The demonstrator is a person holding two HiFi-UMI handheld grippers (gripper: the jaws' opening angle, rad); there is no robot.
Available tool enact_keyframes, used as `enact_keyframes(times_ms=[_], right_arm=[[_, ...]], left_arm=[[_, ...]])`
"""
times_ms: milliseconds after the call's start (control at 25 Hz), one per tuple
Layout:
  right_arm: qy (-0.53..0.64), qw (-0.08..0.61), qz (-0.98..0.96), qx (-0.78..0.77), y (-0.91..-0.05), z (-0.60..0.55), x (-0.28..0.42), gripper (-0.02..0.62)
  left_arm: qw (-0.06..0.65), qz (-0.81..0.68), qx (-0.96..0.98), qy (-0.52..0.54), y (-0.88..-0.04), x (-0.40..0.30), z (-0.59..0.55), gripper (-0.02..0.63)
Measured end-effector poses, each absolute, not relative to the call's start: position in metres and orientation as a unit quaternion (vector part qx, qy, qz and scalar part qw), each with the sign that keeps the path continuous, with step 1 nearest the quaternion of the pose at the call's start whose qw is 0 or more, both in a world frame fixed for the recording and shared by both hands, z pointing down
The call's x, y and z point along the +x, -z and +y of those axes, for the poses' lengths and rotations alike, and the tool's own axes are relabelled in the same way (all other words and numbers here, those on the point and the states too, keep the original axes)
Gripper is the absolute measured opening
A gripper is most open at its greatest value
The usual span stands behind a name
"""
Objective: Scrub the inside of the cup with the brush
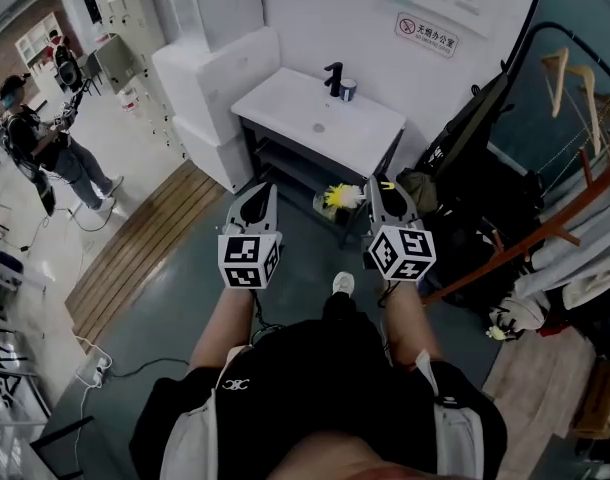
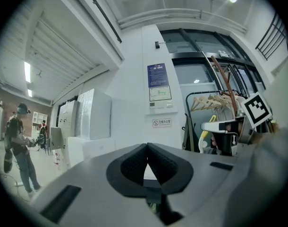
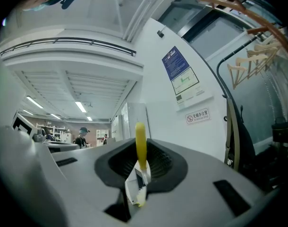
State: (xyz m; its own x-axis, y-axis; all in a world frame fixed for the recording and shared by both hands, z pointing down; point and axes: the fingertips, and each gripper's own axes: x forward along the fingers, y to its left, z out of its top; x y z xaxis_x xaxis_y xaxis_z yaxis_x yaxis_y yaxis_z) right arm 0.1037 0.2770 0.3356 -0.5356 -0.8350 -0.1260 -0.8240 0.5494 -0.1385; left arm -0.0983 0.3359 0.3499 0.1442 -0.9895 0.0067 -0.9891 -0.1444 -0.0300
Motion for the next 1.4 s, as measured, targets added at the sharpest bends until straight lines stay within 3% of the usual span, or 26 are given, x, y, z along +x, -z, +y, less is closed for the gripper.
enact_keyframes(times_ms=[1400], right_arm=[[0.057,0.062,0.886,-0.455,-0.356,-0.17,0.15,0.057]], left_arm=[[-0.026,0.651,-0.757,0.048,-0.378,-0.032,-0.111,0.015]])
